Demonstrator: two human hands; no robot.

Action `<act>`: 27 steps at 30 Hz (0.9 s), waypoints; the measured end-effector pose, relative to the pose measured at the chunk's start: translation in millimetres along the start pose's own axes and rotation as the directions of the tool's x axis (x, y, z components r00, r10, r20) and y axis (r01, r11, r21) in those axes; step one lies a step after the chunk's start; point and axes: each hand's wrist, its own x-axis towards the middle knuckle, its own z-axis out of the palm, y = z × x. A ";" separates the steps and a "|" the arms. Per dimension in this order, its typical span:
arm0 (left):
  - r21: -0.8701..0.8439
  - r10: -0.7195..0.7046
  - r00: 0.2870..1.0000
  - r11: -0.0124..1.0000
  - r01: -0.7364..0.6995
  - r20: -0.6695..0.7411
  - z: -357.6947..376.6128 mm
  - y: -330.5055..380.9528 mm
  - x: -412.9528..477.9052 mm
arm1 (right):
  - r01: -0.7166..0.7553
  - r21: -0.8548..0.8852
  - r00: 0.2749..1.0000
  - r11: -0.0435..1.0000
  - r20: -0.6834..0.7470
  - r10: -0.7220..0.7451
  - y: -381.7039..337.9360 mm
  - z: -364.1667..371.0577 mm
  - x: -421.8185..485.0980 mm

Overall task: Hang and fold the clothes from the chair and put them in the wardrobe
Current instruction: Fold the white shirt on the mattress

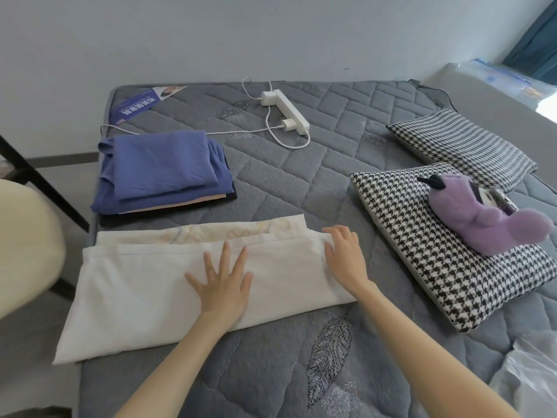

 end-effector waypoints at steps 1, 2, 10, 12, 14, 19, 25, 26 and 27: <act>0.006 0.030 0.998 1.000 -0.030 -0.046 -6.3 -3.6 3.4 | 0.024 0.001 0.998 1.000 0.055 -0.024 -5.5 1.3 8.0; 0.019 0.063 0.993 0.998 -0.061 -0.098 -12.3 -8.4 7.3 | -0.001 0.006 0.992 1.000 0.126 0.001 -10.3 2.0 15.3; 0.156 0.073 0.991 0.986 -0.056 -0.109 -36.3 -45.3 33.1 | -0.154 -0.166 0.941 0.974 0.275 0.196 -14.6 6.3 36.5; 0.154 0.048 0.988 0.988 -0.025 -0.144 -38.7 -53.0 38.6 | -0.118 -0.129 0.974 0.985 0.176 0.140 -14.1 2.4 35.6; 0.152 0.037 0.981 0.988 -0.008 -0.188 -41.5 -60.6 43.2 | -0.073 -0.069 0.994 0.995 0.070 0.078 -17.1 -4.4 36.2; 0.165 0.011 0.969 0.986 0.031 -0.248 -52.1 -81.1 51.8 | -0.069 -0.050 0.998 0.996 -0.011 0.069 -29.2 -4.9 48.5; 0.086 -0.021 0.949 0.995 0.051 -0.315 -54.8 -89.8 46.9 | -0.225 0.149 0.972 0.963 0.102 0.212 -37.5 16.3 39.7; 0.069 -0.025 0.940 0.996 0.052 -0.339 -54.2 -93.0 43.8 | -0.184 0.198 0.983 0.963 0.061 0.175 -41.9 19.0 36.6; 0.065 -0.030 0.926 0.996 0.059 -0.375 -53.5 -97.4 39.5 | -0.118 0.219 0.993 0.969 0.020 0.116 -47.2 22.7 33.1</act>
